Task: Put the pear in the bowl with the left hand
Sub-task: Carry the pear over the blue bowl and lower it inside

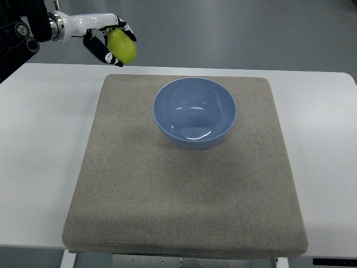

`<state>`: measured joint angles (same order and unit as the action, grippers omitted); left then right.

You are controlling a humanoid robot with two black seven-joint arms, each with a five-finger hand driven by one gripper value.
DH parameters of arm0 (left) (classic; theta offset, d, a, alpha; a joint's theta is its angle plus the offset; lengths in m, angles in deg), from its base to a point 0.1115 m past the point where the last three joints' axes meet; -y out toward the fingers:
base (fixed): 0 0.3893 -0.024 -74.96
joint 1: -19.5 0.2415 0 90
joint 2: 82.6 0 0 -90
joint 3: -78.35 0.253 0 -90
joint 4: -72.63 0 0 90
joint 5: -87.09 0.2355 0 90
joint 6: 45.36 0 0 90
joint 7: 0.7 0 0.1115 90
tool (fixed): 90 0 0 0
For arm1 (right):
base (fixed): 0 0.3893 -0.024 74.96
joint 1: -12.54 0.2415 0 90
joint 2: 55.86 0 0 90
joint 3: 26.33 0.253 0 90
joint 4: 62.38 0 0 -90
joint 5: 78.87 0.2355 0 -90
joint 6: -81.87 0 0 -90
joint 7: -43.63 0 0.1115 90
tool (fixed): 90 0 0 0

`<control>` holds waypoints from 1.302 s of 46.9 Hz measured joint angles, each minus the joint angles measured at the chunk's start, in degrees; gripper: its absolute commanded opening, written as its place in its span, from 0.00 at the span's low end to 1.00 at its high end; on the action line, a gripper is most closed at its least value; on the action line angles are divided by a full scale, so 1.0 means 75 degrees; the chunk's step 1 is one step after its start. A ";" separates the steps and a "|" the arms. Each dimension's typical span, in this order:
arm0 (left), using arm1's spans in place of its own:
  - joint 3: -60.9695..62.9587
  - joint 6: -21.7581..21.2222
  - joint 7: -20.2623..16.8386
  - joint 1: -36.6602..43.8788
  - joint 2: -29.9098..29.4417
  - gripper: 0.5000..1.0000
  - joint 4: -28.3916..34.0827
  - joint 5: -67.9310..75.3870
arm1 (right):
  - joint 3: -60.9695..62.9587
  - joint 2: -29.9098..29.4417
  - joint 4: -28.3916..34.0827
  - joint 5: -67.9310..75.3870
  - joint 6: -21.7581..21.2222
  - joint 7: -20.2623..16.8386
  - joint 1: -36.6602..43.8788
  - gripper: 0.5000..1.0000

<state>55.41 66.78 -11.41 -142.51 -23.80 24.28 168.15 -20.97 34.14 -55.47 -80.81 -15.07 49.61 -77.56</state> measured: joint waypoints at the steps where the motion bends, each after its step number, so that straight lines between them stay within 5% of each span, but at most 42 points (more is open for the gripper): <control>1: -0.0002 0.0041 0.0000 0.0001 -0.0036 0.00 -0.0114 -0.0003 | 0.0002 0.0000 0.0000 0.0000 0.0000 0.0001 0.0000 0.85; 13: -0.0131 0.0773 0.0006 -0.0034 -0.0452 0.00 -0.1498 -0.0252 | 0.0000 0.0000 0.0001 0.0000 0.0000 0.0000 0.0001 0.85; 26: -0.0178 0.0902 0.0011 -0.0042 -0.0381 0.00 -0.2529 -0.0236 | 0.0002 0.0000 0.0003 0.0000 0.0000 0.0000 0.0001 0.85; 61: 0.0189 0.0879 0.0395 -0.0242 0.1178 0.00 -0.2228 0.0380 | 0.0001 0.0000 0.0003 0.0000 0.0000 0.0000 0.0001 0.85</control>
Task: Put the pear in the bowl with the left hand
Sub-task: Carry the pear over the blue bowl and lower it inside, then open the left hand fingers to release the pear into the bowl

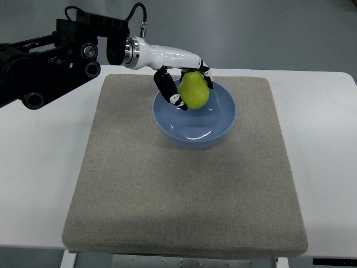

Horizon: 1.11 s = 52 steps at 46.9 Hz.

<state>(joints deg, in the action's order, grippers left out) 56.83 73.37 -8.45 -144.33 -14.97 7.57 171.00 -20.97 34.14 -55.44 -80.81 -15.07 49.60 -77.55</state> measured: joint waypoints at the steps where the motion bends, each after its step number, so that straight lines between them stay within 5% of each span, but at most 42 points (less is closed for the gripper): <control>1: 0.0026 0.0000 0.0002 0.0005 0.0039 0.00 0.0013 0.0000 | 0.0000 0.0000 0.0000 0.0000 0.0000 0.0000 0.0001 0.85; 32: 0.0373 -0.0096 0.0016 0.0174 0.0263 0.06 0.0280 0.0548 | -0.0001 0.0000 -0.0002 0.0000 -0.0002 0.0000 0.0001 0.85; 35: 0.0424 -0.0096 0.0016 0.0197 0.0263 0.18 0.0304 0.0551 | -0.0001 0.0000 -0.0001 0.0000 -0.0002 0.0000 0.0001 0.85; 39: 0.0468 -0.0095 0.0016 0.0200 0.0263 0.52 0.0308 0.0550 | 0.0001 0.0000 -0.0001 0.0000 -0.0003 0.0000 0.0001 0.85; 43: 0.0478 -0.0099 0.0011 0.0200 0.0263 0.56 0.0308 0.0532 | 0.0000 0.0000 -0.0001 0.0000 -0.0002 0.0000 0.0001 0.85; 46: 0.0479 -0.0102 0.0005 0.0200 0.0263 0.74 0.0308 0.0530 | 0.0000 0.0000 0.0000 0.0000 -0.0002 0.0000 0.0001 0.85; 52: 0.0479 -0.0104 0.0005 0.0209 0.0263 0.80 0.0308 0.0520 | 0.0000 0.0000 0.0001 0.0000 -0.0002 0.0000 0.0001 0.85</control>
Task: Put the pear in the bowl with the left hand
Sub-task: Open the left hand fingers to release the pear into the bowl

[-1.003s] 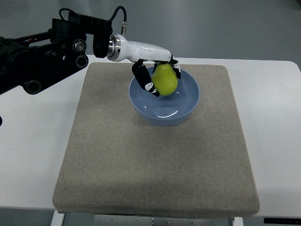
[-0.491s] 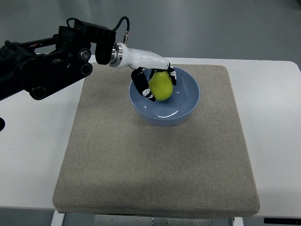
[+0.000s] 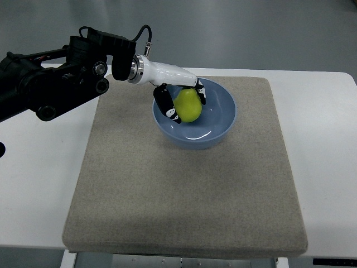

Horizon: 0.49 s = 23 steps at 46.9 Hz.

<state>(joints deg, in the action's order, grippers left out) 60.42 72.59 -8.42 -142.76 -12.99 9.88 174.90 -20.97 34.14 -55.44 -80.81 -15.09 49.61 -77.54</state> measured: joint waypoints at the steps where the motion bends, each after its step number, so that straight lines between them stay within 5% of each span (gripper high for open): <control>1: 0.0001 0.0000 0.0000 0.0003 0.0000 0.88 0.0000 -0.0006 | 0.0000 0.0000 0.0000 0.0000 0.0000 0.0000 0.0000 0.85; 7: 0.0001 -0.0001 0.0000 0.0047 0.0000 0.98 0.0000 -0.0035 | 0.0000 0.0000 -0.0003 0.0000 0.0003 0.0000 0.0000 0.85; 23: -0.0060 -0.0527 -0.0014 0.0090 -0.0051 0.98 -0.0036 -0.0524 | 0.0000 0.0000 -0.0002 0.0000 0.0002 0.0000 0.0000 0.85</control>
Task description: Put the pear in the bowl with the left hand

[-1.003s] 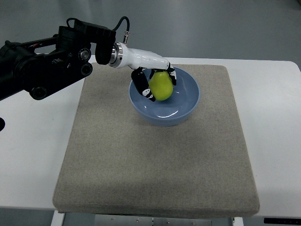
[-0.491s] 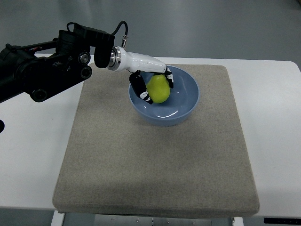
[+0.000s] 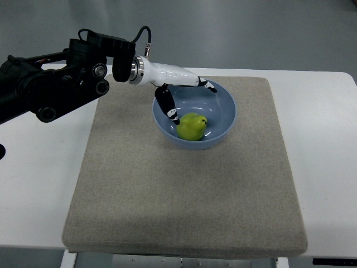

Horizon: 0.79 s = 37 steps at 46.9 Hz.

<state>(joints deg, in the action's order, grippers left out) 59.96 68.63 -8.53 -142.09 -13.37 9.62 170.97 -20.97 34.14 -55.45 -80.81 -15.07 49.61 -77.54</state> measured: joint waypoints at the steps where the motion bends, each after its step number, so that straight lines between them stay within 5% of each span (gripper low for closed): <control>1: -0.0012 -0.0151 0.0000 0.0000 -0.0012 0.98 0.0011 -0.0140 | 0.0000 0.0000 0.0001 0.0000 0.0000 0.0000 0.0000 0.85; 12: -0.0009 -0.1676 -0.0002 -0.0029 -0.0140 0.99 0.0101 -0.2056 | 0.0000 0.0000 -0.0004 0.0000 0.0001 0.0000 0.0000 0.85; 37: -0.0077 -0.1794 -0.0115 0.0111 -0.1086 0.99 0.0852 -0.8009 | 0.0001 0.0000 -0.0001 0.0000 -0.0001 0.0000 -0.0001 0.85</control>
<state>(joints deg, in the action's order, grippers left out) 59.38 55.18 -9.39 -141.26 -21.52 16.01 110.90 -20.97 34.14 -55.46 -80.81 -15.08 49.60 -77.55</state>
